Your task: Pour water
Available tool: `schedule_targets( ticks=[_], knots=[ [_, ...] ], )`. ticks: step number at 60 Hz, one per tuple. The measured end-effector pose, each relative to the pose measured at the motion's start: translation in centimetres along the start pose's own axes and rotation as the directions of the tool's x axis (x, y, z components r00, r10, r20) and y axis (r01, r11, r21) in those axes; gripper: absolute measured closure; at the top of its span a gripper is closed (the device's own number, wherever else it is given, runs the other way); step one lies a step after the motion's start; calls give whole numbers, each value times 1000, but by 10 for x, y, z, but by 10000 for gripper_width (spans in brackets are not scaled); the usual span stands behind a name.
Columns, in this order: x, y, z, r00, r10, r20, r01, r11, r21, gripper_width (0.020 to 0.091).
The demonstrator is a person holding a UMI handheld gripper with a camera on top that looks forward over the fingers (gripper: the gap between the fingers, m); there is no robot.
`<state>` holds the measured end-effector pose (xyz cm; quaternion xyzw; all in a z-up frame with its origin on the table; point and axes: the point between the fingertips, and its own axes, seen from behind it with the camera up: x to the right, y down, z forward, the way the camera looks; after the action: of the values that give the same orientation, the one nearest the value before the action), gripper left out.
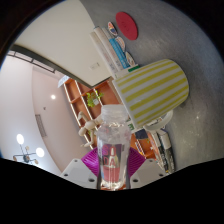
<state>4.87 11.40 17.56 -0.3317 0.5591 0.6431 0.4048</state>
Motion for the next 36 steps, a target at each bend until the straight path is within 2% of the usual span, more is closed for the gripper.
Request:
schedule_targets(
  ticks=[12,17,22,29,36],
  knots=[
    [7,2,-3,999,-37,-28,37,999,-12,747],
    [3,15,-3,990,-137,-39,135,990,-49,747],
    [-10,30,-4,944,-326,-39,321,941,-102,747],
    [-36,32,-11,756,-653,-53,642,755,-137,745],
    [-65,11,-18,409,-909,-84,897,417,-146,745]
  ],
)
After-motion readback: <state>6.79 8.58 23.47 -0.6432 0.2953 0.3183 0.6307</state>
